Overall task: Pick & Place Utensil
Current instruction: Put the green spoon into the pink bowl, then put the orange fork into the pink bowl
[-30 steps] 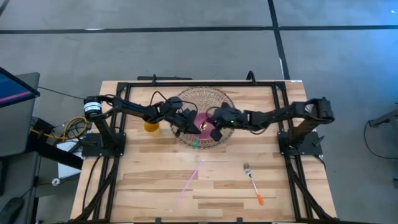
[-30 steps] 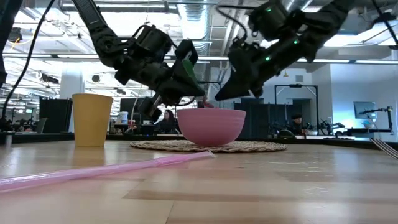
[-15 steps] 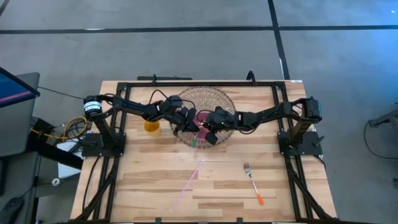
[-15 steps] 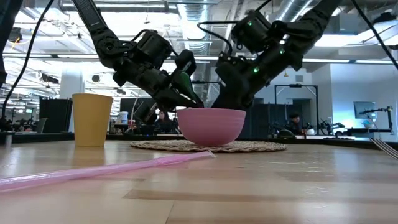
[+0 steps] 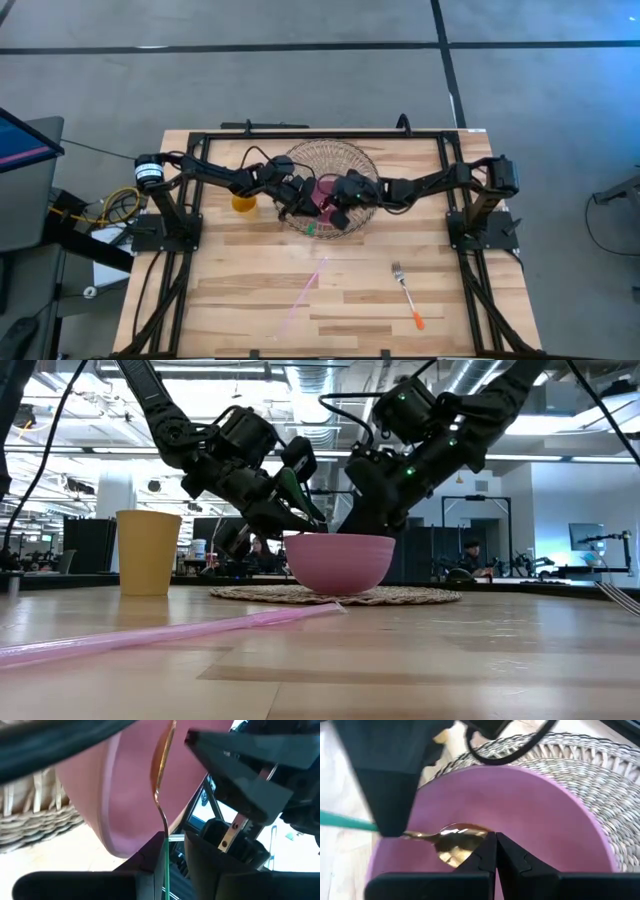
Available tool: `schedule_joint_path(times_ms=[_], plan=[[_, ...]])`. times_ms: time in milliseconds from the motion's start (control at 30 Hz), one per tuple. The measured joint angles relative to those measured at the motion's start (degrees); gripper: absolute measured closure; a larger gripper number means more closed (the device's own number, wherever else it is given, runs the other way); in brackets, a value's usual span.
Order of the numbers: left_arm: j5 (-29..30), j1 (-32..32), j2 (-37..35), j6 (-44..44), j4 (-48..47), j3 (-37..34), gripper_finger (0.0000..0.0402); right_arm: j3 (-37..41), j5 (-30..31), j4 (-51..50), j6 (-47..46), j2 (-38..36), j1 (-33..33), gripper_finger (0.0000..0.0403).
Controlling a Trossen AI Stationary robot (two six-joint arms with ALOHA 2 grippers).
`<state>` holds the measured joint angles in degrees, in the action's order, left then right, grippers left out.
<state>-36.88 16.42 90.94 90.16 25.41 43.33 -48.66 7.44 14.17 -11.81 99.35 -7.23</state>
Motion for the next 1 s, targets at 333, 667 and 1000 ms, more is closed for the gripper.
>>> schedule_joint_path(times_ms=[333,667,1000], plan=[[1.48,0.47,0.00,2.19,0.04,0.00,0.0327,0.02,-1.03,-0.63,-2.83,1.31,-2.01,0.0403],[1.81,0.51,-2.32,2.30,1.37,0.10,0.0327,0.02,-1.86,-0.85,-2.69,1.27,-1.58,0.0403],[2.43,0.51,-3.78,-0.25,1.55,0.20,0.0327,0.02,-1.88,-0.44,-2.70,1.20,-1.51,0.0403]])
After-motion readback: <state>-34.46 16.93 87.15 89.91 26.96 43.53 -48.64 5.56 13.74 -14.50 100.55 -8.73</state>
